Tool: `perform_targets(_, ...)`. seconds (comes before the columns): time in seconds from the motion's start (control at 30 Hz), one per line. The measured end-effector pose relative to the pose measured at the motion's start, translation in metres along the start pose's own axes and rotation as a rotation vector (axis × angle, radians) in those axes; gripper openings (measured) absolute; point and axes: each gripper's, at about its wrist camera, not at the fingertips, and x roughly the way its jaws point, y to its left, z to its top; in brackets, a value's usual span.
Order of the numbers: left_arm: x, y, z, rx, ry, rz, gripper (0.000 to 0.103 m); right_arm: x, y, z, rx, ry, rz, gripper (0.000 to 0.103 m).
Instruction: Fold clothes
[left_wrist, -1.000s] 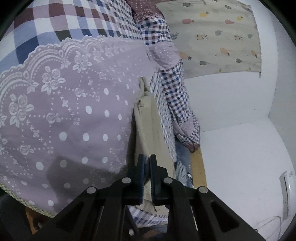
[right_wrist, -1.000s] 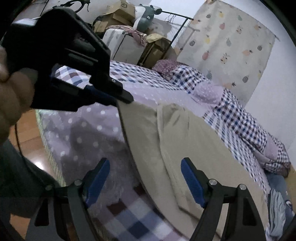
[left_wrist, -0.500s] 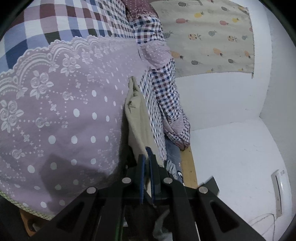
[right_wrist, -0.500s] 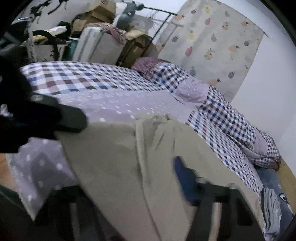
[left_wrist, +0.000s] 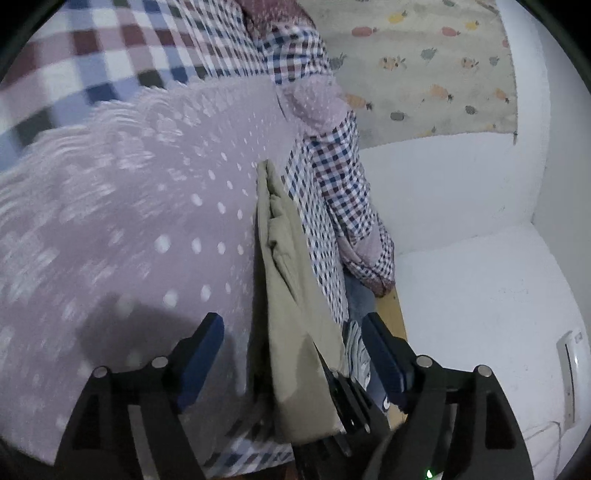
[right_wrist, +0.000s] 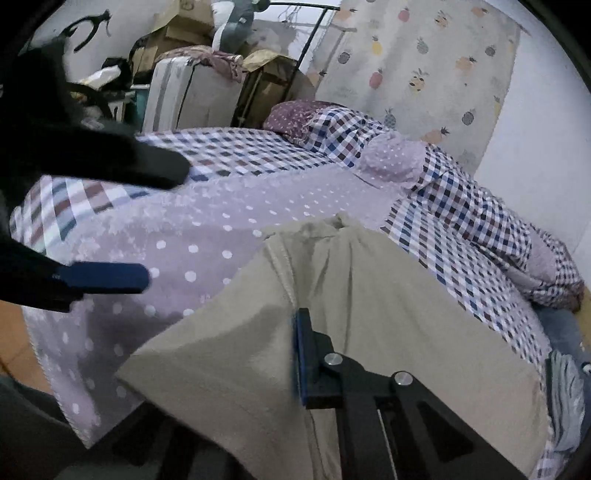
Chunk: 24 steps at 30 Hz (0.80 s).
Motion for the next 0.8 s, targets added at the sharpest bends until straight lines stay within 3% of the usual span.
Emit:
perform_targets(0.37,0.1,-0.023,0.078,0.15,0.199,0.076,0.08,-0.006,-0.019,0.003,0.065,0.005,0.073,0.003)
perform_targets(0.6,0.152,-0.027,0.128,0.176,0.261,0.069,0.08,-0.007,-0.028,0.004,0.095,0.007,0.115,0.003)
perform_targets(0.8,0.198,-0.025,0.159,0.185,0.289,0.114,0.08,-0.012,-0.041,0.009,0.128,0.011,0.14,0.003)
